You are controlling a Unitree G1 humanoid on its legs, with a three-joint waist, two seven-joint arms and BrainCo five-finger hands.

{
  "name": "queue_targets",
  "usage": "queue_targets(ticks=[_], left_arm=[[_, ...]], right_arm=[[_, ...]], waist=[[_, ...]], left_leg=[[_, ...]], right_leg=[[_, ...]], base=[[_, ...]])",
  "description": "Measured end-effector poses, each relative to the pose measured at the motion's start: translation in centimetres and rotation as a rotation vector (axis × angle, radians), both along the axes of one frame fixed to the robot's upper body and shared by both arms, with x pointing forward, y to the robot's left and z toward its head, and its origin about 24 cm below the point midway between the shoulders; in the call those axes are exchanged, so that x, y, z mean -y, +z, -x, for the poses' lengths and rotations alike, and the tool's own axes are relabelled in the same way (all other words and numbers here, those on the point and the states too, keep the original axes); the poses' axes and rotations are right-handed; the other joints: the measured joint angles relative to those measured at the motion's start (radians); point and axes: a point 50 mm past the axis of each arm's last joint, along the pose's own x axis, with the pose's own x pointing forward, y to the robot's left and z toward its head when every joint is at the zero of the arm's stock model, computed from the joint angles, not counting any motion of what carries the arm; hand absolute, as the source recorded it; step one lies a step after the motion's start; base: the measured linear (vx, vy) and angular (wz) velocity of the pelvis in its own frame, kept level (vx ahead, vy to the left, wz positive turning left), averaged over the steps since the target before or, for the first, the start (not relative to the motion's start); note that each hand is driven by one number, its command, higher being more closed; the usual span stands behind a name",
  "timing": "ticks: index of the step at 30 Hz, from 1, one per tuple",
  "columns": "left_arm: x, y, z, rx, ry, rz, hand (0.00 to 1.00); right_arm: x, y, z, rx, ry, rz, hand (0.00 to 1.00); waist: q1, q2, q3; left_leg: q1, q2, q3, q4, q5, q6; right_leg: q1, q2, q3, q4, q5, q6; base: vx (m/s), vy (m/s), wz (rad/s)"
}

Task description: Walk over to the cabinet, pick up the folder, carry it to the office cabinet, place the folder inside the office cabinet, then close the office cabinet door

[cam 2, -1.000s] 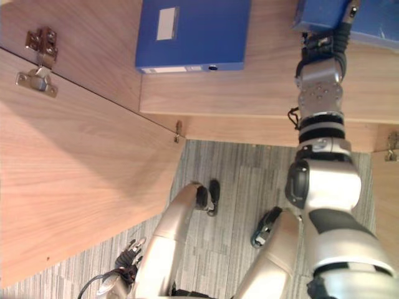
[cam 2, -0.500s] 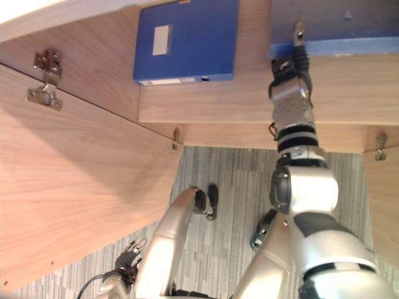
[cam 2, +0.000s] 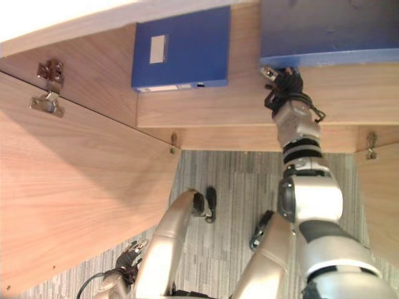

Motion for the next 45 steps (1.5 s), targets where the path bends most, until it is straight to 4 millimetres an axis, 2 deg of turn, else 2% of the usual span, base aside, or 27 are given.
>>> queue_targets(ticks=[7,10,14,16,19,23,25,27,28,32,35,37,39,40,42,45], left_arm=[[0.0,-0.1,0.2,-0.006,-0.034,0.009,0.00],[-0.1,-0.3,0.8,-0.014,-0.070,0.017,0.00],[-0.1,-0.3,1.1,-0.015,-0.101,0.017,0.00],[-0.4,-0.4,1.2,-0.026,-0.125,0.004,0.00],[-0.7,-0.5,1.4,-0.045,-0.137,-0.009,0.00],[-1.1,-0.8,1.5,-0.081,-0.129,-0.013,0.00],[-1.3,-0.9,1.6,-0.093,-0.128,-0.016,0.00],[-1.6,-0.9,1.8,-0.099,-0.125,-0.025,0.00],[-1.8,-0.9,1.9,-0.104,-0.124,-0.030,0.00],[-2.5,-1.0,2.3,-0.127,-0.119,-0.050,0.00],[-2.7,-1.2,2.6,-0.147,-0.131,-0.063,0.00],[-2.9,-1.2,2.7,-0.151,-0.131,-0.074,0.00],[-3.1,-1.1,2.7,-0.151,-0.116,-0.075,0.00],[-3.6,-1.1,3.0,-0.153,-0.081,-0.075,0.00],[-4.0,-1.2,3.5,-0.160,-0.024,-0.067,0.00],[-4.3,-1.5,4.3,-0.174,0.058,-0.053,0.00]], right_arm=[[2.1,-0.7,0.7,-0.062,0.098,0.277,0.00],[2.6,-1.5,1.1,-0.111,0.109,0.555,0.00],[1.6,-2.2,1.2,-0.153,0.148,0.887,0.00],[-0.1,-3.0,1.1,-0.179,0.198,1.063,0.00],[-1.6,-4.8,1.1,-0.219,0.243,1.214,0.00],[-2.3,-8.3,1.8,-0.257,0.308,1.200,0.00],[-2.5,-9.9,2.3,-0.291,0.332,1.215,0.00],[-2.1,-11.9,3.0,-0.347,0.352,1.220,0.00],[-1.8,-13.6,3.7,-0.394,0.373,1.222,0.00],[-1.0,-17.4,5.8,-0.502,0.429,1.180,0.00],[0.6,-22.0,8.6,-0.731,0.511,1.146,0.00],[1.5,-26.4,12.5,-0.909,0.596,1.113,0.00],[1.6,-28.2,14.5,-0.971,0.634,1.079,0.00],[1.9,-29.2,15.8,-1.009,0.651,1.058,0.00],[2.0,-30.4,17.4,-1.046,0.669,1.009,0.00],[-0.1,-31.8,18.5,-1.039,0.707,0.911,0.00]], waist=[[-0.001,-0.003,-0.002],[-0.002,-0.004,-0.002],[-0.007,-0.005,-0.002],[-0.023,-0.022,-0.012],[-0.041,-0.042,-0.023],[-0.051,-0.078,-0.031],[-0.057,-0.085,-0.033],[-0.056,-0.095,-0.035],[-0.056,-0.107,-0.040],[-0.057,-0.142,-0.052],[-0.053,-0.162,-0.054],[-0.054,-0.173,-0.056],[-0.058,-0.186,-0.067],[-0.077,-0.198,-0.090],[-0.092,-0.213,-0.139],[-0.096,-0.232,-0.207]], left_leg=[[0.015,0.000,0.004,-0.012,0.002,0.002],[0.040,-0.003,0.008,-0.034,0.005,0.004],[0.065,-0.004,0.012,-0.054,0.006,0.005],[0.077,-0.004,0.014,-0.074,0.010,0.002],[0.105,0.002,0.012,-0.100,0.011,0.000],[0.156,0.018,0.019,-0.150,0.016,-0.005],[0.190,0.020,0.024,-0.177,0.018,-0.005],[0.241,0.020,0.030,-0.210,0.018,-0.005],[0.280,0.019,0.036,-0.241,0.022,-0.004],[0.369,0.011,0.050,-0.338,0.049,0.000],[0.461,0.000,0.049,-0.437,0.083,0.001],[0.531,-0.006,0.044,-0.540,0.126,-0.003],[0.576,-0.009,0.043,-0.620,0.163,-0.014],[0.607,-0.011,0.036,-0.687,0.198,-0.024],[0.647,-0.009,0.017,-0.775,0.246,-0.038],[0.729,0.012,-0.001,-0.943,0.332,-0.073]], right_leg=[[0.012,0.000,0.000,-0.012,0.005,0.001],[0.035,0.000,-0.001,-0.036,0.012,0.007],[0.057,0.001,-0.003,-0.057,0.018,0.011],[0.066,0.004,-0.005,-0.076,0.023,0.011],[0.099,0.014,-0.017,-0.112,0.031,0.017],[0.146,0.037,-0.024,-0.182,0.061,0.004],[0.183,0.043,-0.029,-0.219,0.076,0.004],[0.236,0.046,-0.036,-0.266,0.093,0.009],[0.276,0.048,-0.044,-0.305,0.109,0.012],[0.365,0.055,-0.061,-0.416,0.156,0.019],[0.467,0.060,-0.095,-0.527,0.200,0.023],[0.546,0.076,-0.128,-0.636,0.245,0.023],[0.588,0.089,-0.147,-0.712,0.280,0.022],[0.622,0.102,-0.169,-0.773,0.306,0.021],[0.666,0.130,-0.193,-0.858,0.341,0.014],[0.747,0.197,-0.219,-1.021,0.413,-0.007]], base=[[0.00,0.000,0.00],[0.02,-0.009,-0.02],[0.03,-0.011,-0.03],[0.03,-0.018,-0.04],[0.05,-0.027,-0.05],[0.05,-0.007,-0.19],[0.05,0.024,-0.13],[0.05,0.056,-0.12],[0.04,0.062,-0.12],[0.05,0.083,-0.12],[0.06,0.056,0.01],[0.08,-0.020,0.04],[0.09,-0.064,-0.03],[0.07,-0.080,0.05],[0.08,-0.106,0.11],[0.08,-0.137,0.00]])
